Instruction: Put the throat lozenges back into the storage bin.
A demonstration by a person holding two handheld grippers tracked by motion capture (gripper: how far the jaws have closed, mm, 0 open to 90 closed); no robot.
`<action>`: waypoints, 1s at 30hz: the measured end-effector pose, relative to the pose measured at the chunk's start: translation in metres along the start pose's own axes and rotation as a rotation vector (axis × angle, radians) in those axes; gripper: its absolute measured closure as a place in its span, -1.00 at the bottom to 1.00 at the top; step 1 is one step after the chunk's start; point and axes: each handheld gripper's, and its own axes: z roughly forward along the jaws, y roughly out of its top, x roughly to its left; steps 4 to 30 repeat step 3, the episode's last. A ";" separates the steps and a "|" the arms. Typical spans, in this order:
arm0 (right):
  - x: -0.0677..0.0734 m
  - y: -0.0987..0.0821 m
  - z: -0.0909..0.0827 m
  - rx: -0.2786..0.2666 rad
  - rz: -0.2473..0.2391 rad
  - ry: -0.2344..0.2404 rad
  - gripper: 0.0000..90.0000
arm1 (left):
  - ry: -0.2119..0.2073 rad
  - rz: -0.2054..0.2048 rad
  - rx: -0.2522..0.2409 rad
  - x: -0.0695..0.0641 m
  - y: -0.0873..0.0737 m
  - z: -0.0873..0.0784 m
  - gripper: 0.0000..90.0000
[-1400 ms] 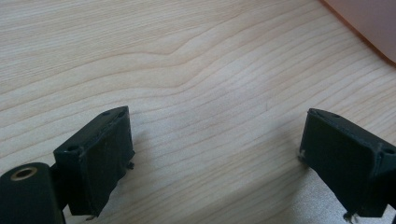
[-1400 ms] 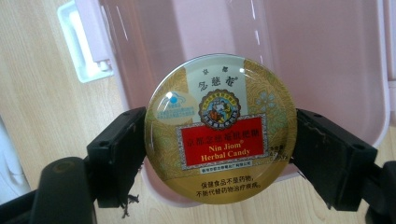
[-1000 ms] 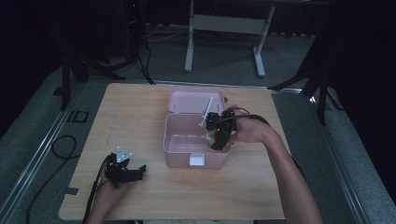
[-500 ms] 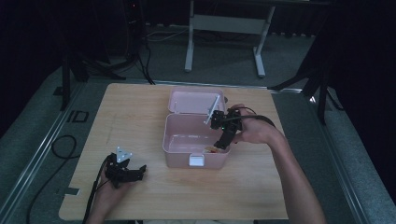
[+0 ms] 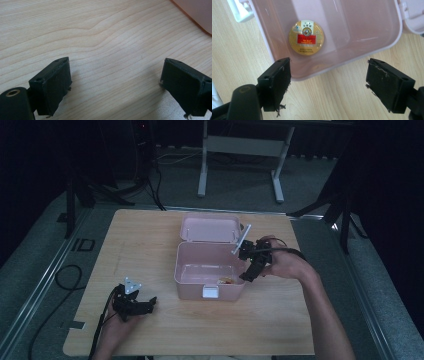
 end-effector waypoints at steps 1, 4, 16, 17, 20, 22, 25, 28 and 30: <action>0.000 -0.004 0.000 -0.005 0.006 -0.003 -0.56 | 0.000 0.000 0.000 0.000 0.000 0.000 -0.78; 0.000 -0.006 -0.001 -0.009 0.013 -0.004 -0.56 | 0.000 0.000 -0.001 0.000 0.000 0.000 -0.78; 0.000 -0.006 -0.001 -0.009 0.013 -0.004 -0.56 | 0.000 0.000 -0.001 0.000 0.000 0.000 -0.78; 0.000 -0.006 -0.001 -0.009 0.013 -0.004 -0.56 | 0.000 0.000 -0.001 0.000 0.000 0.000 -0.78; 0.000 -0.006 -0.001 -0.009 0.013 -0.004 -0.56 | 0.000 0.000 -0.001 0.000 0.000 0.000 -0.78; 0.000 -0.006 -0.001 -0.009 0.013 -0.004 -0.56 | 0.000 0.000 -0.001 0.000 0.000 0.000 -0.78; 0.000 -0.006 -0.001 -0.009 0.013 -0.004 -0.56 | 0.000 0.000 -0.001 0.000 0.000 0.000 -0.78; 0.000 -0.006 -0.001 -0.009 0.013 -0.004 -0.56 | 0.000 0.000 -0.001 0.000 0.000 0.000 -0.78; 0.000 -0.006 -0.001 -0.009 0.013 -0.004 -0.56 | 0.000 0.000 -0.001 0.000 0.000 0.000 -0.78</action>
